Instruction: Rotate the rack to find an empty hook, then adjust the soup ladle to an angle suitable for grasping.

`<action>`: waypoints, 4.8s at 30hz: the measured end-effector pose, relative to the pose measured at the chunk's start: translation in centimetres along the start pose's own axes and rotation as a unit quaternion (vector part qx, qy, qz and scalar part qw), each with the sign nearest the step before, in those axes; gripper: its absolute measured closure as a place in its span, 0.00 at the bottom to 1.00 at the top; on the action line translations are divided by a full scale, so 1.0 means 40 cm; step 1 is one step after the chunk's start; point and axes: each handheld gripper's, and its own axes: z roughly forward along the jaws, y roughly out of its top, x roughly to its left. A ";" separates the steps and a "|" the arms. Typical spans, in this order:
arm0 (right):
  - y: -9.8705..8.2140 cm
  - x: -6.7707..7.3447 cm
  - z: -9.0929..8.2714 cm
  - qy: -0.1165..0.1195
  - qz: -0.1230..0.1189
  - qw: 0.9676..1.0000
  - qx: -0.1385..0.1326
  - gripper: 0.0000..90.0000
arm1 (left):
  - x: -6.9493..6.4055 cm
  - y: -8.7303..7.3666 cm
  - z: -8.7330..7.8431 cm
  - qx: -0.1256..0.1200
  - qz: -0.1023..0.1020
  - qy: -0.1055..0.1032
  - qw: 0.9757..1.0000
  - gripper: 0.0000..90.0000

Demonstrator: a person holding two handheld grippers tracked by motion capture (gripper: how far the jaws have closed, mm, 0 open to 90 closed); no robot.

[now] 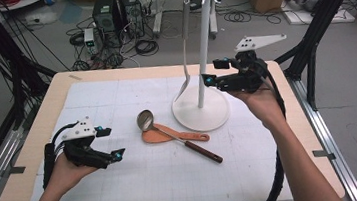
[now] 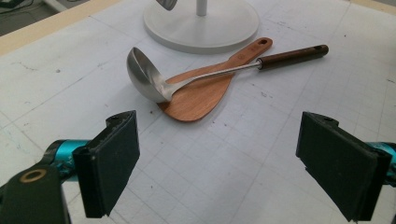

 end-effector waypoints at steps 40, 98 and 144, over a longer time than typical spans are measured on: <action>-0.197 0.032 0.068 0.021 0.016 0.999 0.047 0.27 | 0.003 -0.002 0.000 0.002 0.000 -0.002 1.000 0.16; -0.422 0.093 0.165 0.026 -0.005 0.991 0.128 0.26 | -0.002 -0.001 -0.001 0.004 0.005 0.001 1.000 0.16; -0.455 0.119 0.277 0.055 -0.074 0.971 0.220 0.77 | -0.004 -0.001 0.000 0.006 0.005 -0.001 1.000 0.16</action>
